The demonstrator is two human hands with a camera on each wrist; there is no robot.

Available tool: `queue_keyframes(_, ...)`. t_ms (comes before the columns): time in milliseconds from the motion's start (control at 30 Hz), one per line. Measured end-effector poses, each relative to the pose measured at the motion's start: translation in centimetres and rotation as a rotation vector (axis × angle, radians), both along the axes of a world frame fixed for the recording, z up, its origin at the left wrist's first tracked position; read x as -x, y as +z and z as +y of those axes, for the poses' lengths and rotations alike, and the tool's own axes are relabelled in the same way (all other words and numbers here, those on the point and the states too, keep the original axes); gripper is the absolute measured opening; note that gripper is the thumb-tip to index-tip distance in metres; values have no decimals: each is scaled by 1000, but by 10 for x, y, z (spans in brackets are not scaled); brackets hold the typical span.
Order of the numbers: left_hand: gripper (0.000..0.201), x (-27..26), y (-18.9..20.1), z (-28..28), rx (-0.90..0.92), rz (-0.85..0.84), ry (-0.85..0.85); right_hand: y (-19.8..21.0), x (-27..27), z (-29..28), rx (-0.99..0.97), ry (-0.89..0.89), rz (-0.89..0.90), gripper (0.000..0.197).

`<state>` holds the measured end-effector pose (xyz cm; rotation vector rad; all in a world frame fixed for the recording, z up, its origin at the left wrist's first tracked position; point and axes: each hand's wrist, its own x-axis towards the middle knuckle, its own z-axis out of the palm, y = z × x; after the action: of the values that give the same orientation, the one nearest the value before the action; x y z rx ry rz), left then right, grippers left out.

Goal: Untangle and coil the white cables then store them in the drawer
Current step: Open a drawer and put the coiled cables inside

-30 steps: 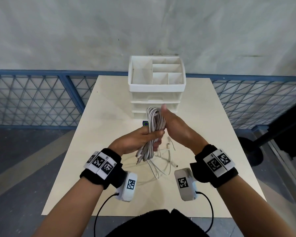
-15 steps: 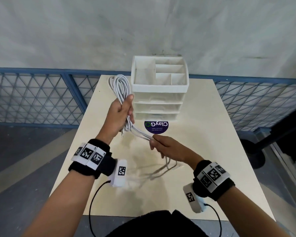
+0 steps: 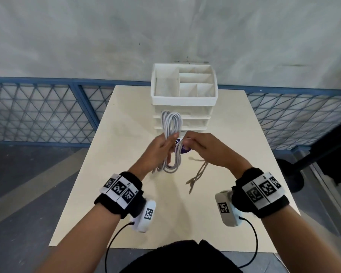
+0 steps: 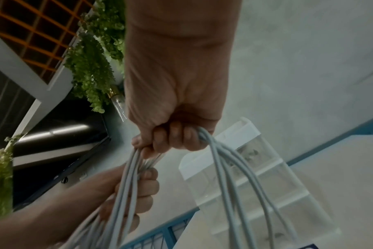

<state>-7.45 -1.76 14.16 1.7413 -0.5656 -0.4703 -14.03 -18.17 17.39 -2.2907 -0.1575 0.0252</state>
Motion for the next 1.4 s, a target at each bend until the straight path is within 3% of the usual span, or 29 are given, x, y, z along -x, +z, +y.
queue_keyframes(200, 50, 17, 6, -7, 23, 136, -61, 2, 2, -3, -58, -71, -5, 26)
queue_keyframes(267, 41, 17, 6, -5, 19, 118, -126, 4, 2, -4, -67, -99, 14, 28)
queue_keyframes(367, 4, 21, 7, -6, -65, -3, -289, 13, 0, -9, -129, -153, 67, 25)
queue_keyframes(533, 26, 29, -6, -14, -233, -21, -316, 27, -3, -9, -69, -174, 75, 27)
queue_keyframes(633, 17, 31, -9, -13, -259, 77, -380, 33, -5, -10, -44, -163, 15, 37)
queue_keyframes(733, 8, 30, 0, -9, -280, 120, -411, 31, -5, -16, -76, -101, 2, 35)
queue_keyframes(867, 36, 22, -1, -6, -304, 150, -487, 20, -6, -23, -29, -88, -50, 29)
queue_keyframes(933, 17, 23, -2, -3, -269, 186, -519, 14, -7, -23, -36, -107, -65, 30)
queue_keyframes(967, 9, 24, -3, -2, -240, 239, -521, 12, -6, -23, -34, -119, -63, 32)
queue_keyframes(1033, 13, 26, -3, 0, -215, 302, -492, 7, -5, -25, -21, -155, -35, 31)
queue_keyframes(1167, 42, 23, 4, 7, -288, 129, -395, -6, 3, -37, -62, -186, 57, 32)
queue_keyframes(1300, 49, 20, 6, 9, -209, 125, -316, -21, 11, -32, -205, -175, 74, 39)
queue_keyframes(1400, 50, 27, 0, 2, -174, 99, -260, -28, 9, -11, -307, -341, 32, 35)
